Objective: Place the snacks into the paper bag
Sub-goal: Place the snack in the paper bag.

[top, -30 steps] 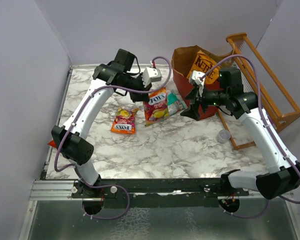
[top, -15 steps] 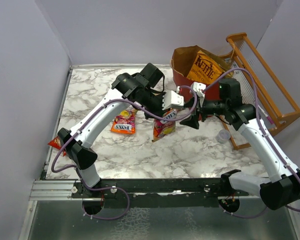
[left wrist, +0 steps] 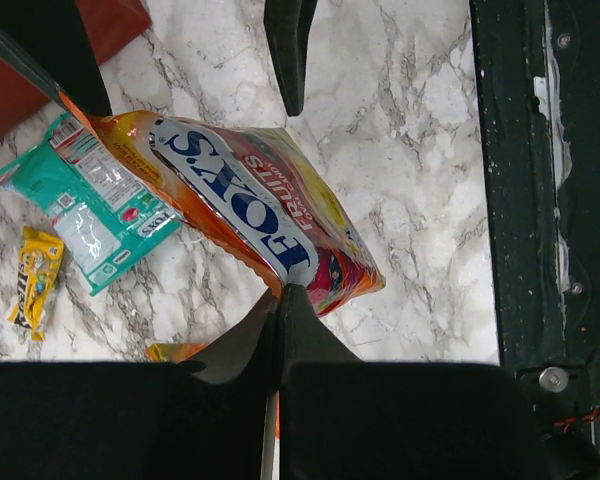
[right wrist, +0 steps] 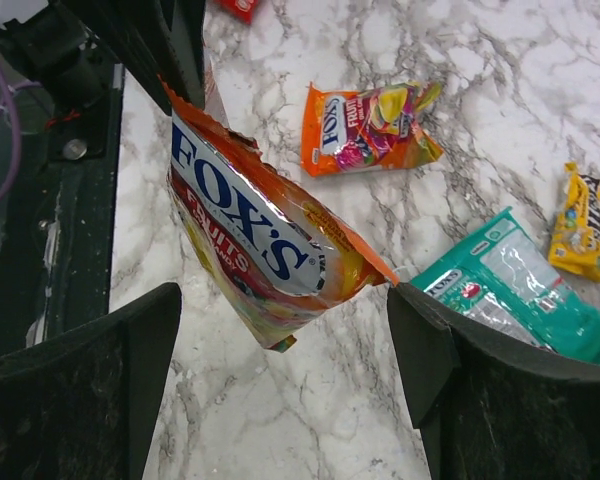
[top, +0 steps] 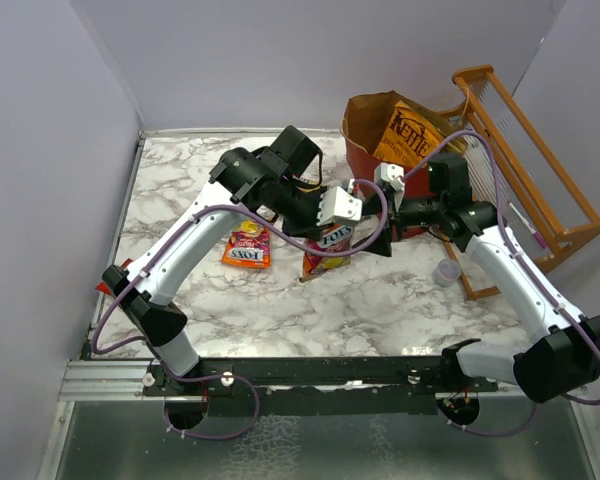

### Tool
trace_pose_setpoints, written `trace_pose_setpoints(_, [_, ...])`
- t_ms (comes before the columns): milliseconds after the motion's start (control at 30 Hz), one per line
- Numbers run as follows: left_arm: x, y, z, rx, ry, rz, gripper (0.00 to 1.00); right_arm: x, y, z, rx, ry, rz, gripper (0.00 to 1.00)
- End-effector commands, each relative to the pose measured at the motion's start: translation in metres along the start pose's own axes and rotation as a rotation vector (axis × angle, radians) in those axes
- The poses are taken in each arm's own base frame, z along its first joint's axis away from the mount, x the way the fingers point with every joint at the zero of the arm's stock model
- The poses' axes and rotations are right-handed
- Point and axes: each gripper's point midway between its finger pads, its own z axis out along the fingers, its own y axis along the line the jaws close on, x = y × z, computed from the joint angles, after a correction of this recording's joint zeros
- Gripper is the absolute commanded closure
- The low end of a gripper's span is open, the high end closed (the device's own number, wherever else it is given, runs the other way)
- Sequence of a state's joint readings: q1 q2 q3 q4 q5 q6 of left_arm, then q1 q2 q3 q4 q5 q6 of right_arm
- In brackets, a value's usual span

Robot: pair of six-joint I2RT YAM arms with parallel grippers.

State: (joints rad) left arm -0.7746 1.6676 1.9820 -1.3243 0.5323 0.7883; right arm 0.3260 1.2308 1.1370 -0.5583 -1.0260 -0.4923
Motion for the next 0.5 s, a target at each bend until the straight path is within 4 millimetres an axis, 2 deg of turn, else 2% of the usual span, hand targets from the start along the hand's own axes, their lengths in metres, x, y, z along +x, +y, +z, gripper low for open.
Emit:
trace_pose_setpoints(0, [-0.017, -0.018, -0.017, 0.021, -0.074, 0.090, 1.00, -0.007, 0.007, 0.007, -0.099, -0.063, -0.023, 0.16])
trace_pose_setpoints(133, [-0.014, -0.020, -0.016, 0.028, -0.070, 0.094, 1.00, -0.011, 0.001, 0.011, -0.105, -0.076, -0.018, 0.16])
trace_pose_setpoints(233, [-0.015, -0.020, -0.017, 0.026, -0.072, 0.100, 1.00, -0.013, 0.003, 0.013, -0.146, -0.092, 0.003, 0.19])
trace_pose_setpoints(467, [-0.016, -0.019, -0.018, 0.019, -0.078, 0.107, 1.00, -0.008, 0.021, 0.017, -0.280, -0.133, 0.078, 0.40])
